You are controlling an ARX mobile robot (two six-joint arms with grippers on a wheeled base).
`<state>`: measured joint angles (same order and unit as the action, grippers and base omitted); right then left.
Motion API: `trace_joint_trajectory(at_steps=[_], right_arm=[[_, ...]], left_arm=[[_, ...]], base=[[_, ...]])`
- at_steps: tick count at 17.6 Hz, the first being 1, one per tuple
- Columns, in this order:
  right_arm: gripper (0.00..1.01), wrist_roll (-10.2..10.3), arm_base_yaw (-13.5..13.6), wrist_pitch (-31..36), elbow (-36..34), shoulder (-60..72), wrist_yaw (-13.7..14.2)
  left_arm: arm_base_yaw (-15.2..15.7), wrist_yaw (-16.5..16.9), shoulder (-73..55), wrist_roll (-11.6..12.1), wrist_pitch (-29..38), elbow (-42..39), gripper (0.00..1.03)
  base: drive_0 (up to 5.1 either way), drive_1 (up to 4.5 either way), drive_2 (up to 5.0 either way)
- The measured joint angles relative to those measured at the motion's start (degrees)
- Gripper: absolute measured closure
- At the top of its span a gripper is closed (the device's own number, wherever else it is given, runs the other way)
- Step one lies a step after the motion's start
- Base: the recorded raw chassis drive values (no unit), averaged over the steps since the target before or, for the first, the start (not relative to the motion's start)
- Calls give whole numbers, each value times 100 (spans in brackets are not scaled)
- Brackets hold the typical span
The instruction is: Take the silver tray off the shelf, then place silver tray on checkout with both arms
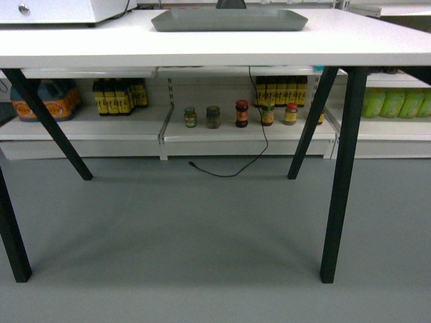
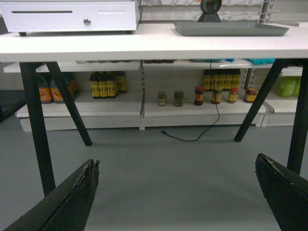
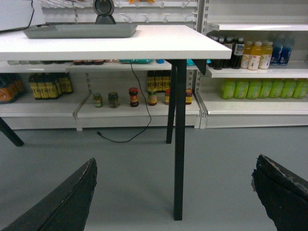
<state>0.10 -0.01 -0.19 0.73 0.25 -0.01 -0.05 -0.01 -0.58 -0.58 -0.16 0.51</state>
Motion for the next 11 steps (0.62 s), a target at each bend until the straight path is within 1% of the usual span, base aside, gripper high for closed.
trace_joint_trajectory(at_steps=[11], right_arm=[[3, -13, 0, -11, 0, 0, 0]], left_arm=[[0, -4, 0, 17, -20, 0, 5]], base=[[0, 0, 0]])
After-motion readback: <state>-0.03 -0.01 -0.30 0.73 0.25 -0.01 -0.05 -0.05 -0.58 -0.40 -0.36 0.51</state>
